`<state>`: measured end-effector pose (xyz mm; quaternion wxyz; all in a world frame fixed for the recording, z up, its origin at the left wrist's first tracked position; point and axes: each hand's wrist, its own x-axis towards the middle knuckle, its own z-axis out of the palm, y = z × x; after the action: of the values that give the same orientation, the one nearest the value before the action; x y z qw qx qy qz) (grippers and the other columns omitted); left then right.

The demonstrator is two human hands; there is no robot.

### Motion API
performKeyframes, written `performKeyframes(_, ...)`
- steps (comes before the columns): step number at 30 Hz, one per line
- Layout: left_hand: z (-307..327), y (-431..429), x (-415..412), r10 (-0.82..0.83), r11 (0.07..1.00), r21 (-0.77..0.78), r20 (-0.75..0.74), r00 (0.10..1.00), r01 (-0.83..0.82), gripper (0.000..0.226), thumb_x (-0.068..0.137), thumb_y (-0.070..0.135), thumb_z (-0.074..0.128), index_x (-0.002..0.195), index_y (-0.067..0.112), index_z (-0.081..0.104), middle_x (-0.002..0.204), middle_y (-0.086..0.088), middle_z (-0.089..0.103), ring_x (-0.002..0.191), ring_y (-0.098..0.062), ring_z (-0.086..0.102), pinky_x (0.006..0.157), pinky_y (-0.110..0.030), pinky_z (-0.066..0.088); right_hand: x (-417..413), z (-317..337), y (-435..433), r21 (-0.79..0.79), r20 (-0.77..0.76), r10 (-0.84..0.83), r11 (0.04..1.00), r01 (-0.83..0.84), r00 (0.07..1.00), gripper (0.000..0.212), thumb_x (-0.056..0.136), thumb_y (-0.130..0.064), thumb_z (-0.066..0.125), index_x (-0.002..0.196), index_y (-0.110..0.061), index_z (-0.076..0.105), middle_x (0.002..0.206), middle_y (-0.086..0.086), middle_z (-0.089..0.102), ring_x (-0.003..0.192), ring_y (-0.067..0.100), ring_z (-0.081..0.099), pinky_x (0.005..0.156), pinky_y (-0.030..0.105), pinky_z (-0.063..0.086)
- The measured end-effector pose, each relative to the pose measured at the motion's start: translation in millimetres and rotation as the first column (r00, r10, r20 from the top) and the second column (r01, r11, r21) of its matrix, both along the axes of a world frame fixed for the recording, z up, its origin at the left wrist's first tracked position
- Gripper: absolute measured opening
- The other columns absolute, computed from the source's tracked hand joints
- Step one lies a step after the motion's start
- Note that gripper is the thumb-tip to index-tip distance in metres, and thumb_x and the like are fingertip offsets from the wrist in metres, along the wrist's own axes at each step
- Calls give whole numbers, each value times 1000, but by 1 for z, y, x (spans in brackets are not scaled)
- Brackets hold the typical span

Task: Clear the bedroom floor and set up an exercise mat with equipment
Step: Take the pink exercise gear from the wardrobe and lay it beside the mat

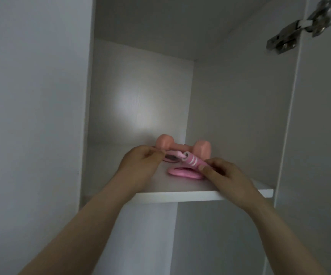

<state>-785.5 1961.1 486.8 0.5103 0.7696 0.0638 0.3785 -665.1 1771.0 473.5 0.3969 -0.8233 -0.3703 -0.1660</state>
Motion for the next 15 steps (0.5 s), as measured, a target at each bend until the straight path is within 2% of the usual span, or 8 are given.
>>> performKeyframes(3, 0, 3, 3, -8, 998, -64, -17, 1000, 7, 38, 66, 58, 48, 73, 28, 70, 92, -13, 71, 93, -34, 66, 92, -54, 50, -7, -3, -5, 130, -20, 200, 972, -195, 980, 22, 90, -41, 62, 88, -23, 74, 87, -6, 72, 85, 10, 64, 84, 34, 48)
performKeyframes(4, 0, 4, 3, -1, 996, -86, -19, 1000, 0, 39, 68, 58, 46, 71, 25, 67, 92, -12, 71, 93, -34, 66, 92, -54, 49, -9, -2, -9, 162, -41, 262, 954, -253, 964, 19, 90, -34, 63, 90, -20, 76, 91, -3, 74, 88, 9, 65, 86, 31, 48)
performKeyframes(6, 1, 5, 3, 16, 993, -118, -18, 1000, -18, 39, 69, 57, 45, 75, 25, 65, 93, -11, 70, 93, -33, 66, 93, -54, 49, -11, 4, -15, 222, -86, 357, 917, -332, 930, 25, 84, -34, 61, 95, -19, 77, 96, -3, 76, 92, 7, 66, 89, 24, 49)
performKeyframes(8, 2, 4, 1, 17, 990, -143, -21, 1000, -20, 41, 68, 59, 46, 79, 25, 66, 94, -9, 70, 92, -30, 66, 94, -51, 50, -5, 10, -17, 331, -104, 388, 882, -336, 916, 21, 80, -30, 72, 97, -18, 76, 97, -3, 76, 91, 4, 67, 89, 20, 50)
performKeyframes(9, 1, 4, 0, 19, 990, -142, -28, 999, -23, 43, 67, 60, 46, 81, 25, 66, 95, -8, 70, 92, -29, 67, 94, -50, 50, 1, 13, -15, 385, -92, 363, 872, -303, 927, 16, 83, -21, 72, 98, -16, 75, 98, -3, 76, 90, 4, 67, 89, 20, 50)
performKeyframes(11, 2, 3, 1, 34, 993, -110, -45, 998, -38, 45, 68, 62, 47, 85, 24, 65, 95, -6, 70, 91, -28, 67, 93, -50, 51, 19, 20, -9, 422, -47, 239, 885, -197, 970, 13, 92, -8, 61, 97, -14, 72, 96, -4, 73, 86, 3, 65, 85, 15, 48)
performKeyframes(13, 4, 3, 3, 53, 996, -68, -47, 998, -56, 46, 72, 61, 45, 86, 23, 66, 95, -4, 70, 91, -28, 66, 92, -51, 51, 40, 27, -1, 374, -5, 141, 919, -129, 990, 16, 93, -5, 58, 99, -10, 72, 96, -1, 71, 89, 9, 63, 78, 8, 45)
performKeyframes(15, 7, 3, 10, 75, 996, -37, -31, 997, -77, 41, 81, 59, 45, 85, 25, 66, 97, 0, 70, 93, -26, 66, 94, -50, 50, 62, 33, 8, 278, 16, 57, 959, -60, 998, 18, 92, -9, 60, 105, -7, 71, 104, 4, 71, 98, 17, 64, 82, 16, 45)
